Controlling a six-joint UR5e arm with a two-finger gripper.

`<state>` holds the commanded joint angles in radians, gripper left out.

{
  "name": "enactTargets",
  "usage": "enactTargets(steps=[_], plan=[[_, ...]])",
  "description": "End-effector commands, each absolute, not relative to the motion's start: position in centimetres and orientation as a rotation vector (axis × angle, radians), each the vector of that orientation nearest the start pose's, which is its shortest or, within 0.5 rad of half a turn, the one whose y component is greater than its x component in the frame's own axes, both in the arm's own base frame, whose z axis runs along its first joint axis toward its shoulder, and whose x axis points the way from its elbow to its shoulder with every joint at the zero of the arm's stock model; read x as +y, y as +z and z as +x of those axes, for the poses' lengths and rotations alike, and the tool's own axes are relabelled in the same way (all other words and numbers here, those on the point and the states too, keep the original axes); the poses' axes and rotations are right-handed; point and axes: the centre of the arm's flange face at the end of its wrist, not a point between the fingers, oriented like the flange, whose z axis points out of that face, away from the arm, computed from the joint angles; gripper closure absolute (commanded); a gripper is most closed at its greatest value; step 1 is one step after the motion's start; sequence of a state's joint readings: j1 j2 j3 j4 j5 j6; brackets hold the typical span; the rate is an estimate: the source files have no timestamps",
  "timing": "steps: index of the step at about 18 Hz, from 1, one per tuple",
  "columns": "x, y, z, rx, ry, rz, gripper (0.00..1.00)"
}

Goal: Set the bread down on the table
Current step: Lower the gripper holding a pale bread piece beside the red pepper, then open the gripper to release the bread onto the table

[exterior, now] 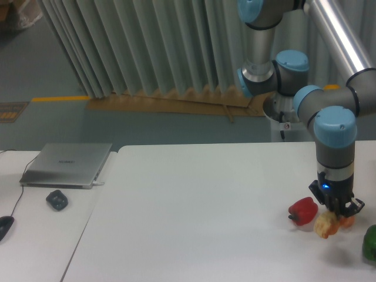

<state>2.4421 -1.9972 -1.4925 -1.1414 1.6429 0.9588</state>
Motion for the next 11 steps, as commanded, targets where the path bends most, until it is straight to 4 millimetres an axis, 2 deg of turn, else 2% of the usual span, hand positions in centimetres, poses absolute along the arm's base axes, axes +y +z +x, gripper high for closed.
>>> enactTargets(steps=[8, 11], plan=[[51.4, 33.2, -41.5, 0.136, 0.256, -3.184, 0.00], [51.0, 35.4, -41.3, 0.137, 0.286, -3.152, 0.00]])
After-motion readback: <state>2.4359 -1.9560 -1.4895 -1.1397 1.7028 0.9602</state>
